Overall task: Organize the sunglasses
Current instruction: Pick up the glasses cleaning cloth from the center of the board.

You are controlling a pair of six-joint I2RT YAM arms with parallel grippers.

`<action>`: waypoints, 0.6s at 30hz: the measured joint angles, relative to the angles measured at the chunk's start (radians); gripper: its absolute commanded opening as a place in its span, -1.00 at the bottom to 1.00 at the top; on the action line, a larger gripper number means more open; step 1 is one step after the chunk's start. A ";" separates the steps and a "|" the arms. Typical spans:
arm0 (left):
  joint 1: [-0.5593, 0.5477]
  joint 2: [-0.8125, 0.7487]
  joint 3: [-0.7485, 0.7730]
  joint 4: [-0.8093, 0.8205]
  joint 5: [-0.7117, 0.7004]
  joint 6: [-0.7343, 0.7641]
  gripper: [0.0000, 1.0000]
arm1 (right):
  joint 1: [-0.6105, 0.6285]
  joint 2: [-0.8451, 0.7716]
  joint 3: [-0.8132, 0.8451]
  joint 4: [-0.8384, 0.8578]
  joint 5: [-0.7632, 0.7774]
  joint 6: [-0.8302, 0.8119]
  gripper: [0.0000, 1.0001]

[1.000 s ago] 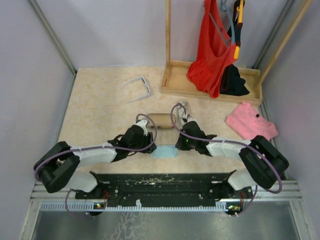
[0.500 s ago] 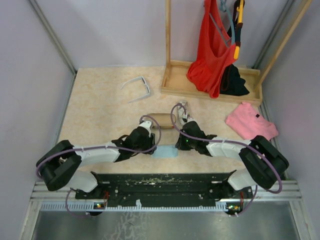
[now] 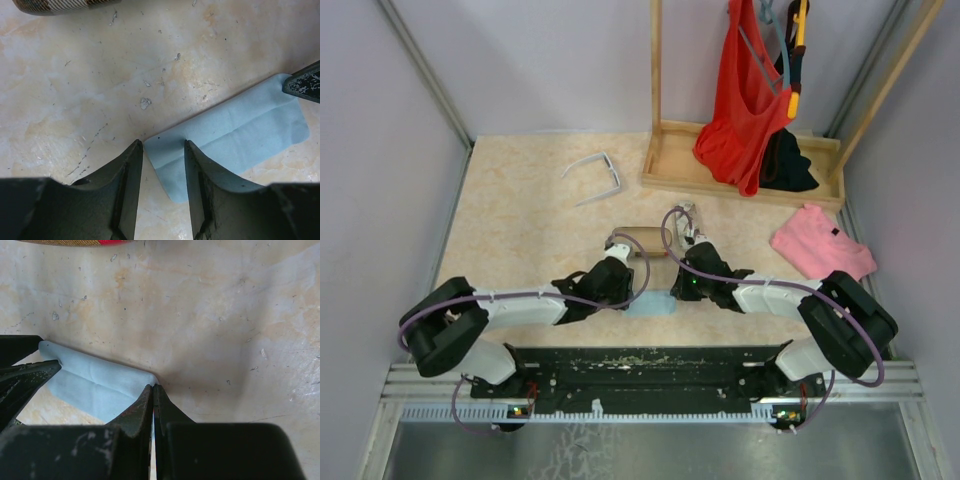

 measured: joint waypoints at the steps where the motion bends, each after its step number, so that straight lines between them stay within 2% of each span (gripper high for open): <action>1: -0.004 0.000 0.000 -0.001 -0.004 -0.002 -0.16 | 0.000 0.000 0.000 0.000 0.000 0.000 -1.00; 6: -0.011 0.000 -0.001 -0.006 -0.020 -0.008 -0.32 | 0.000 0.000 -0.003 0.005 0.000 -0.003 -1.00; 12: -0.013 0.003 -0.001 -0.007 -0.027 -0.010 -0.42 | 0.000 0.000 -0.003 0.007 -0.001 -0.006 -1.00; 18: -0.026 0.004 -0.001 -0.008 -0.026 -0.010 -0.68 | 0.000 0.000 -0.004 0.007 -0.001 -0.006 -1.00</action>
